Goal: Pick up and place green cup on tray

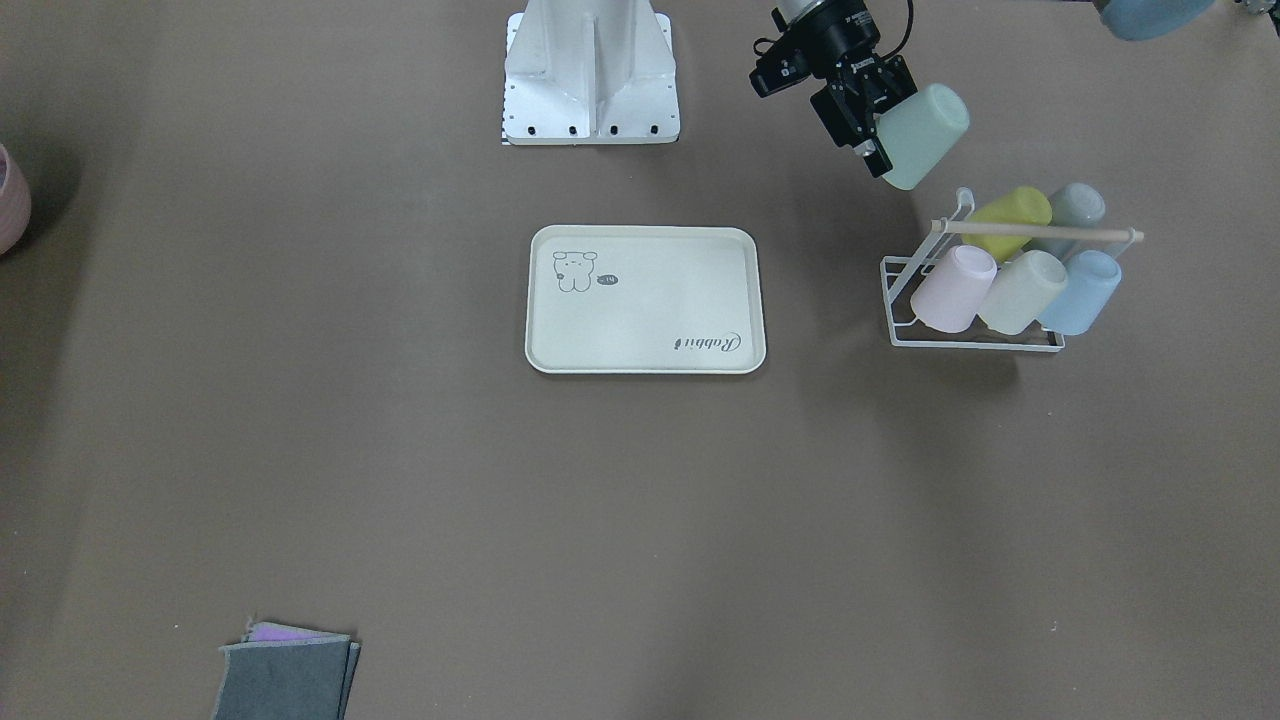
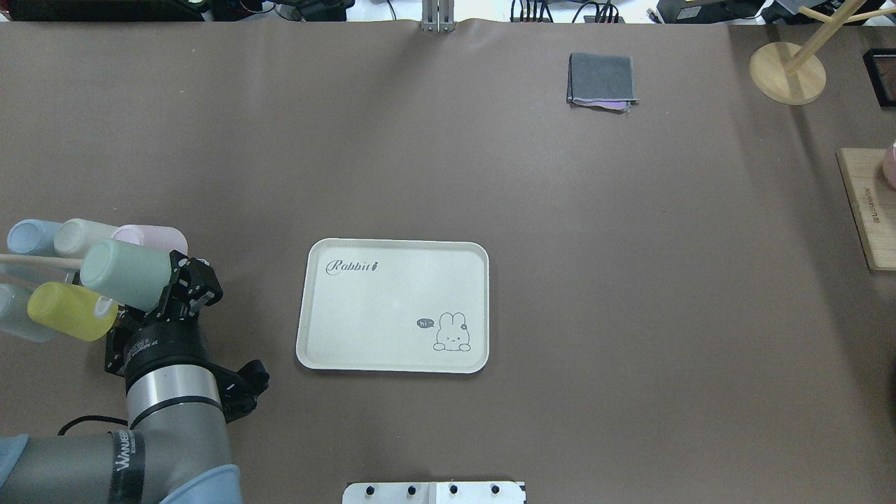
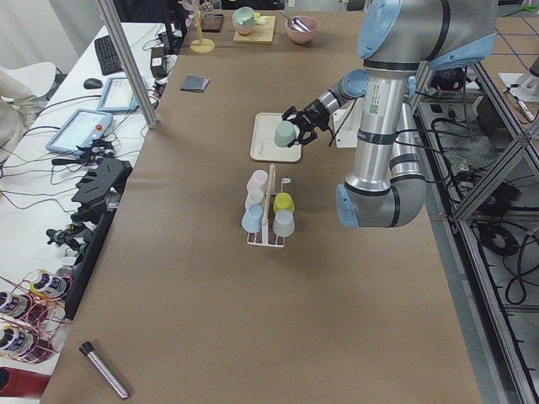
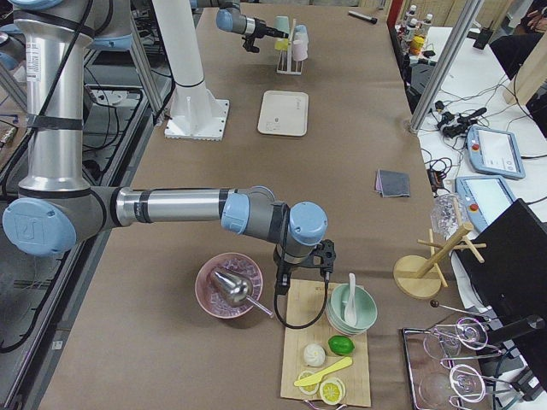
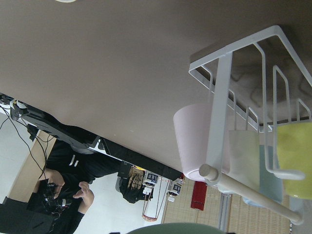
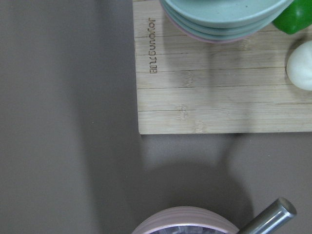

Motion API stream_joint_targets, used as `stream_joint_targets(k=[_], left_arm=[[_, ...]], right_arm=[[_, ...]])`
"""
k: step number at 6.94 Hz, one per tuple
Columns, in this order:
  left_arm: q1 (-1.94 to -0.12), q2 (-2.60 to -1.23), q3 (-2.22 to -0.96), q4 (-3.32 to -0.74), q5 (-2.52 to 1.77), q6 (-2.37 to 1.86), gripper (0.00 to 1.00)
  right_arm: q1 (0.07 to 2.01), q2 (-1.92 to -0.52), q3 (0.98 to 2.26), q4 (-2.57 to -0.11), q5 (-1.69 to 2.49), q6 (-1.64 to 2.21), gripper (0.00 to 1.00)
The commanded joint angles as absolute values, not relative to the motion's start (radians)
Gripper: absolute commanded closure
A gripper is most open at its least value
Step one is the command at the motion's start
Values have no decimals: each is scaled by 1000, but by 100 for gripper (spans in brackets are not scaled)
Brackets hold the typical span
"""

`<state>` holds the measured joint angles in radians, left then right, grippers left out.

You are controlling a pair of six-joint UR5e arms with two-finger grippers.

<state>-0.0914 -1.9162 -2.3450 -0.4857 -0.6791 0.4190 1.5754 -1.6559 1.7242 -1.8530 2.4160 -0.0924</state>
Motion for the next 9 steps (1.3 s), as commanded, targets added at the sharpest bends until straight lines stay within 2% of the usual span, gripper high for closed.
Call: stream_joint_targets(k=[1,4,7,9], left_arm=[[-118,-1916,-2345,-488,-675,407,25],[-161,-1879,-2318,-654,-669,400,25],[-207,-1835,-2235,-1063,-655,315,25],[-207,-1818,-2110,-1472,-655,295,25]], right_arm=[[1578,-1658,1726,-1853,2416,-94,0],[1583,-1658,1726,-1853,2416,-94,0],[1586,-1664,1727,-1853,2416,-94,0],[1588,-1666,1730,-1853,2416,-94,0]])
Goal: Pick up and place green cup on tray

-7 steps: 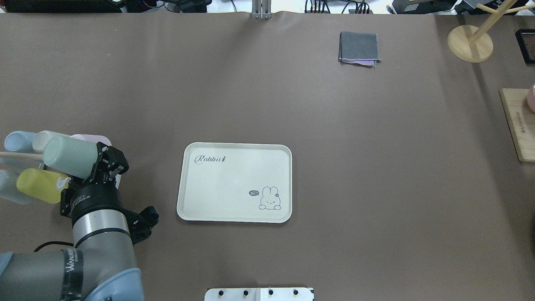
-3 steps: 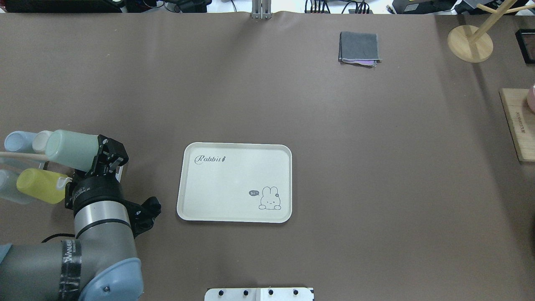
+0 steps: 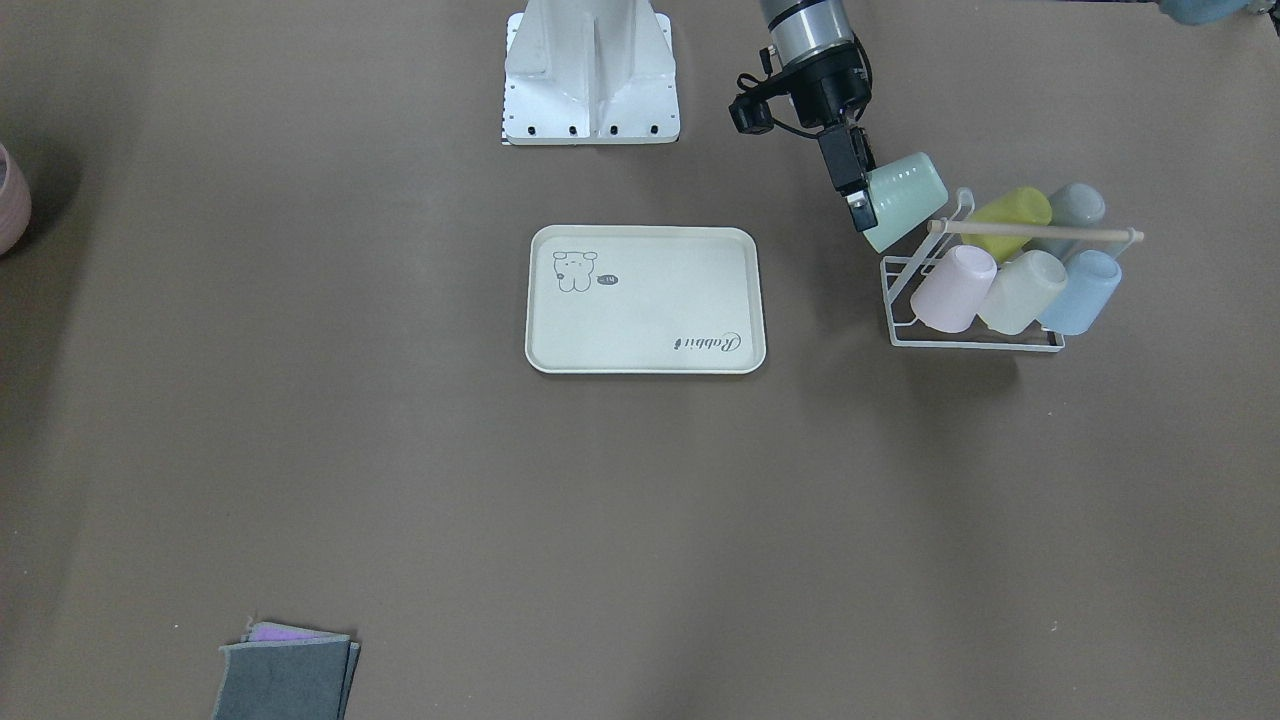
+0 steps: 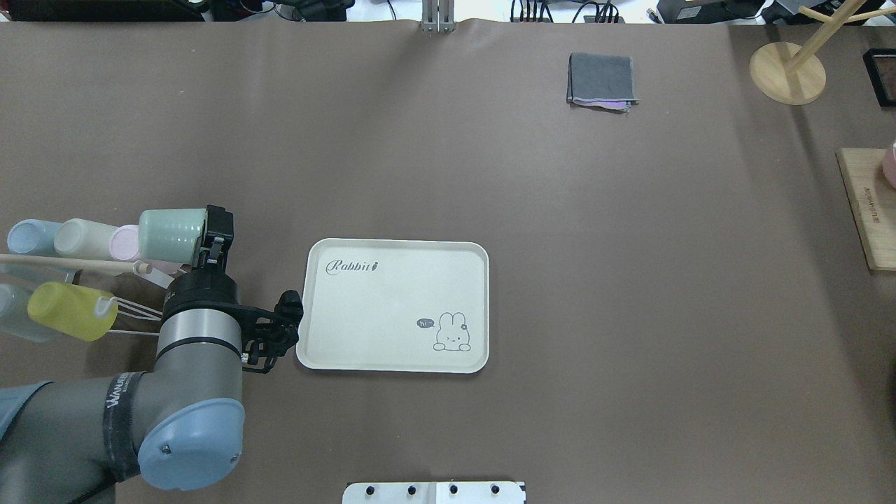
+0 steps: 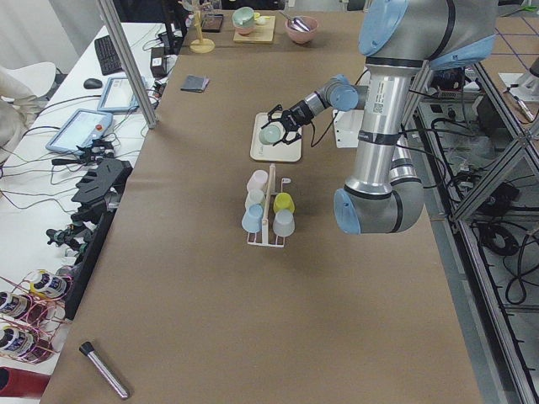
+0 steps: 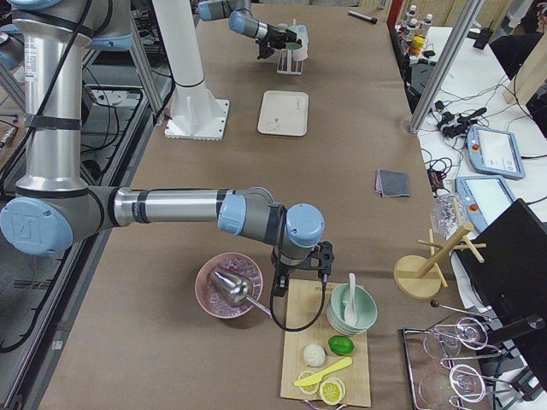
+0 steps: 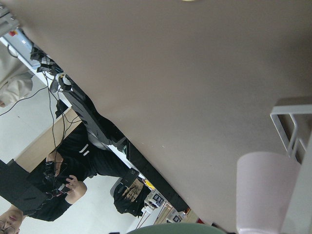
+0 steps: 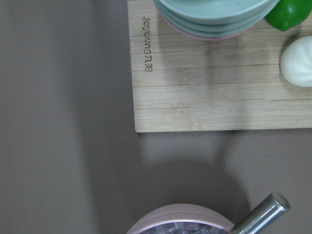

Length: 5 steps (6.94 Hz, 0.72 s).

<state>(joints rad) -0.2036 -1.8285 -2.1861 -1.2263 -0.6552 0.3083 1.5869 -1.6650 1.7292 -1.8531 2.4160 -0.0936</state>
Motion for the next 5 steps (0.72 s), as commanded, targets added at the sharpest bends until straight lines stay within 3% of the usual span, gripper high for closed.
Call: stream_joint_targets(k=[1,5], left_arm=[[-207,-1818,-2030,-1676,-655,281,24],[-187,-1824,-1844,-2289,-660,126,25]], right_arm=[[1588,-1666,1730,-1853,2416,-94,0],[1588,-1666,1730,-1853,2416,-94,0]])
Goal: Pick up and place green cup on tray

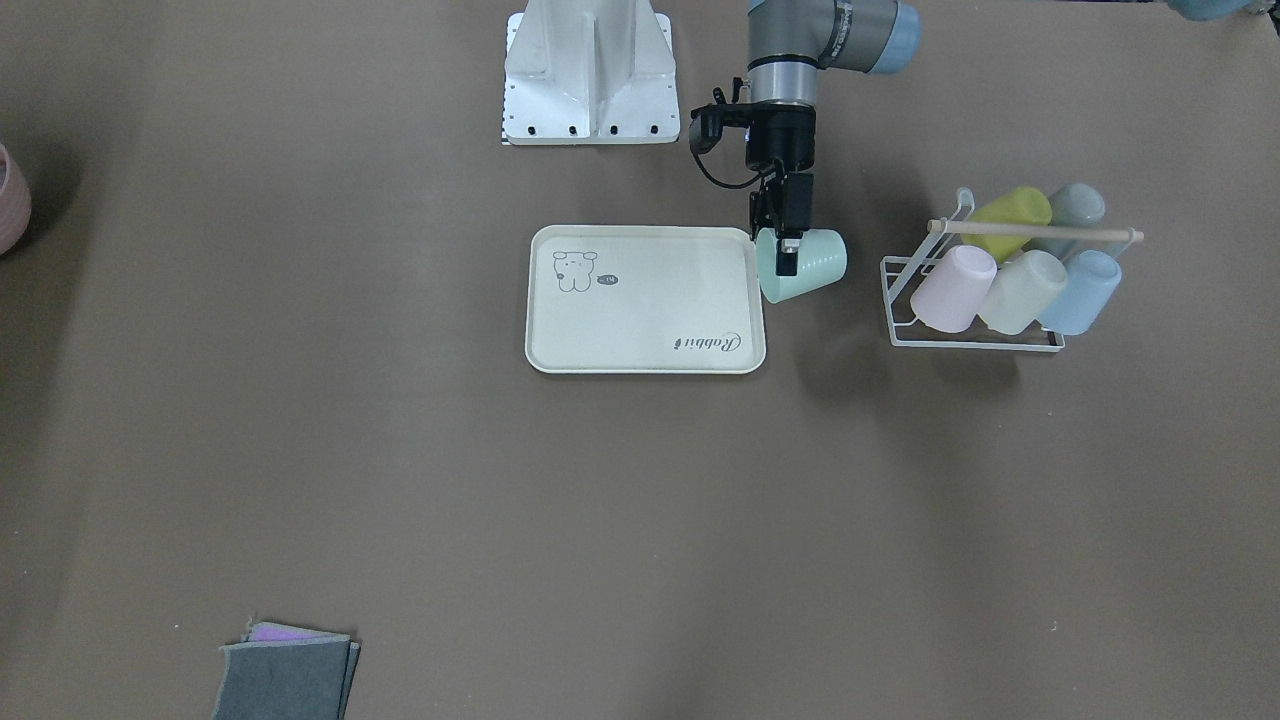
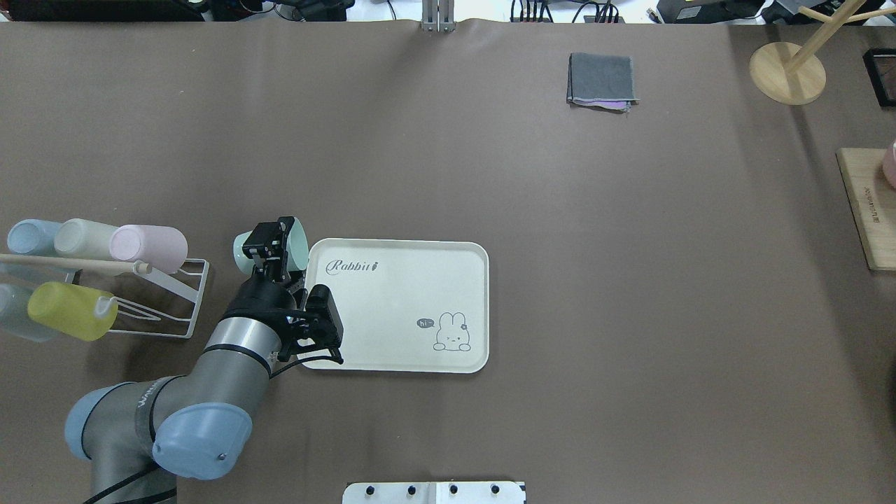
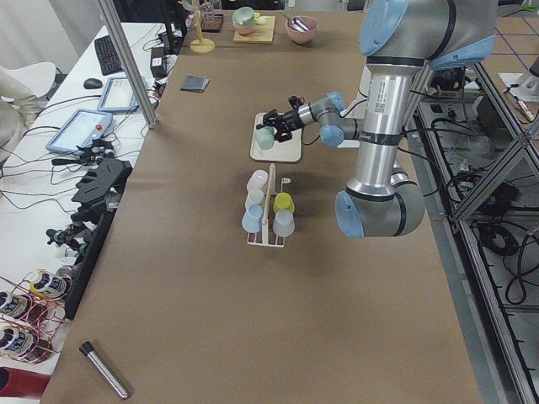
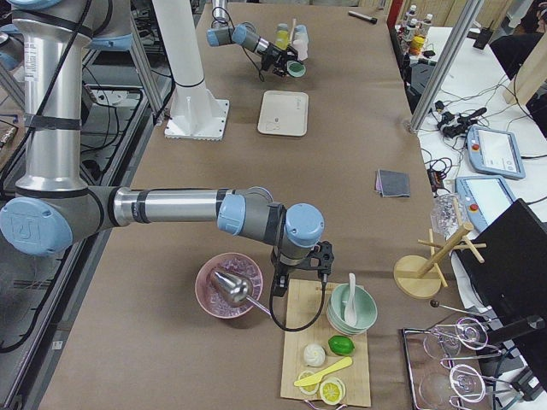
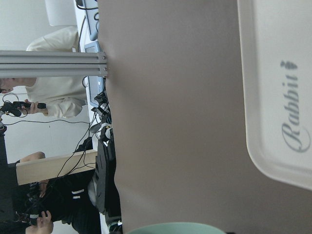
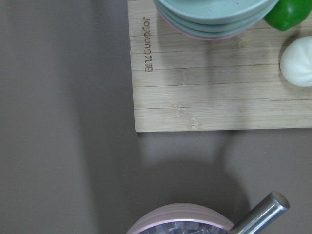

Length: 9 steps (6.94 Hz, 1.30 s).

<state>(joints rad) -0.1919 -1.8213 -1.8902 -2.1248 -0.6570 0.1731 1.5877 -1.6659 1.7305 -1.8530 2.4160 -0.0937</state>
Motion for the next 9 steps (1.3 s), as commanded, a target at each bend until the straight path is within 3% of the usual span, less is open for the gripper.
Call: stream_joint_targets(k=[1,5,9], left_arm=[[-180,-1831,-1821,-2328,-664,27,26],[-144,-1913,-1653,-2547,-741,-351,27],[-155,-2011,-1577,-2591,-787,-498,27]], right_arm=[[1588,-1666,1732,-1853,2416,-94,0],[1588,-1664,1732,-1853,2416,-94,0],[1588,-1664,1733,-1853,2416,-94,0]])
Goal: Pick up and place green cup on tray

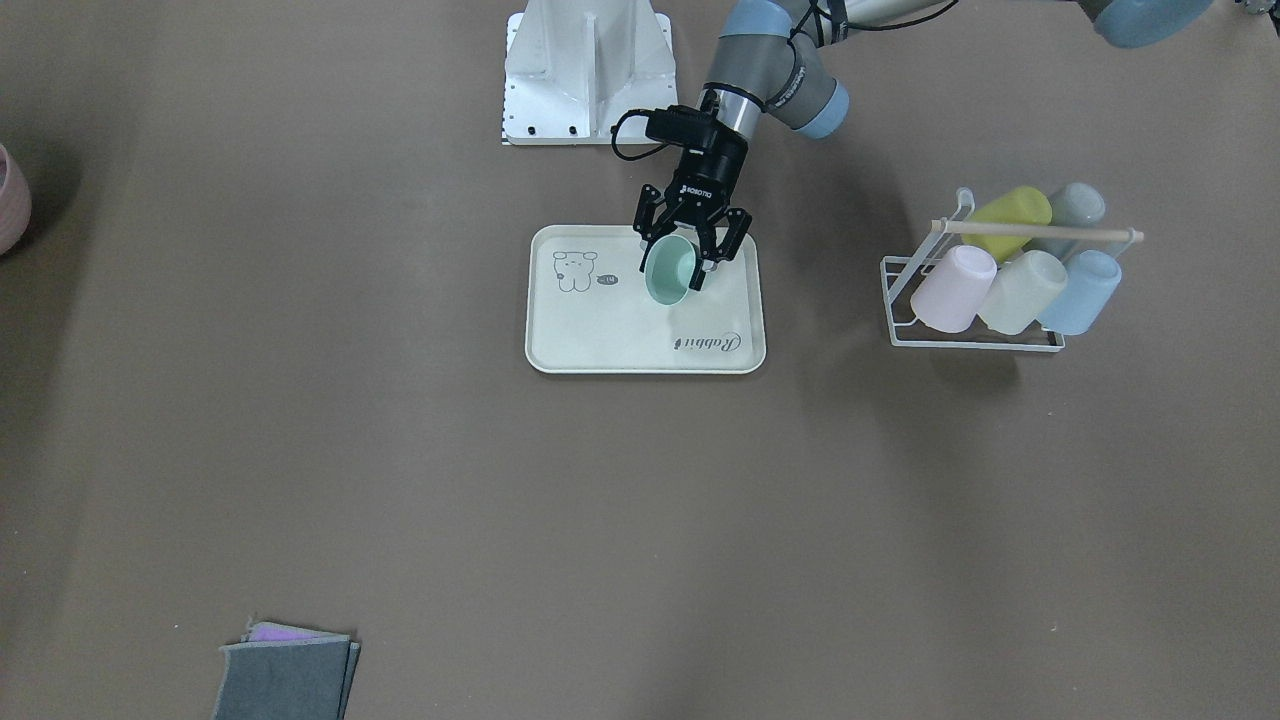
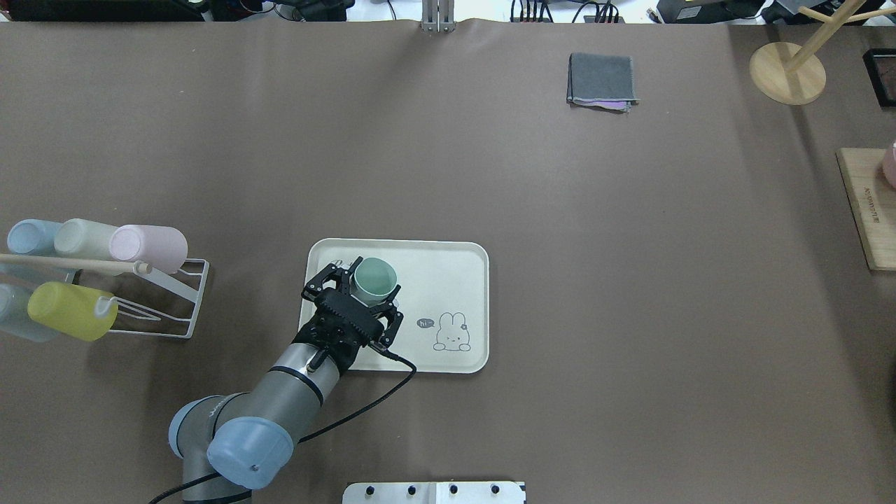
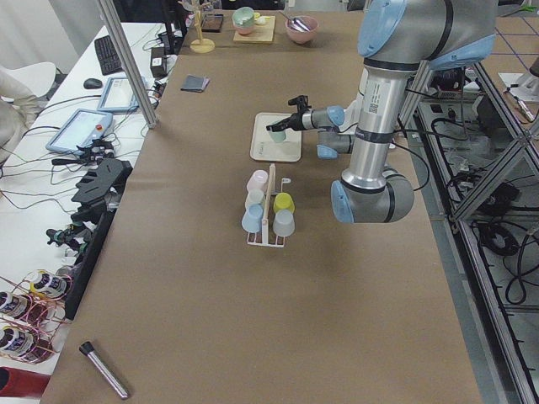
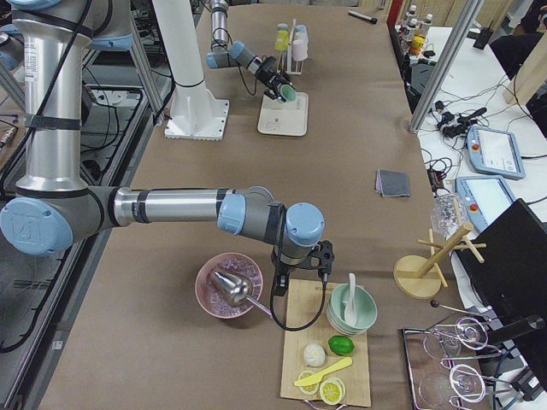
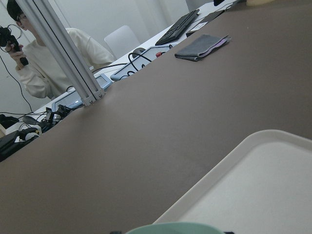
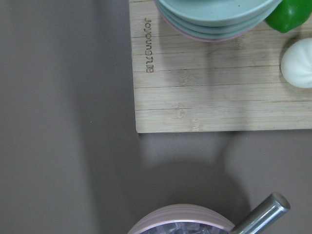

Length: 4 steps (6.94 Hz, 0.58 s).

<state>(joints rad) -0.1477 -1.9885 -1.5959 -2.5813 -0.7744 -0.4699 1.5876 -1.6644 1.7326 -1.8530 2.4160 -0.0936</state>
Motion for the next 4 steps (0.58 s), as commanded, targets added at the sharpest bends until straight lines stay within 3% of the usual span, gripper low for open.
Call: stream_joint_targets(k=[1,4], left_arm=[[-167,-2028,-1575,-2635,-810,-502,27],[-179,-2036,-1562,-2652,-831,-543,26]], right_arm=[[1588,-1664,1733,-1853,2416,-94,0],[1588,-1664,1736,-1855,2416,-94,0]])
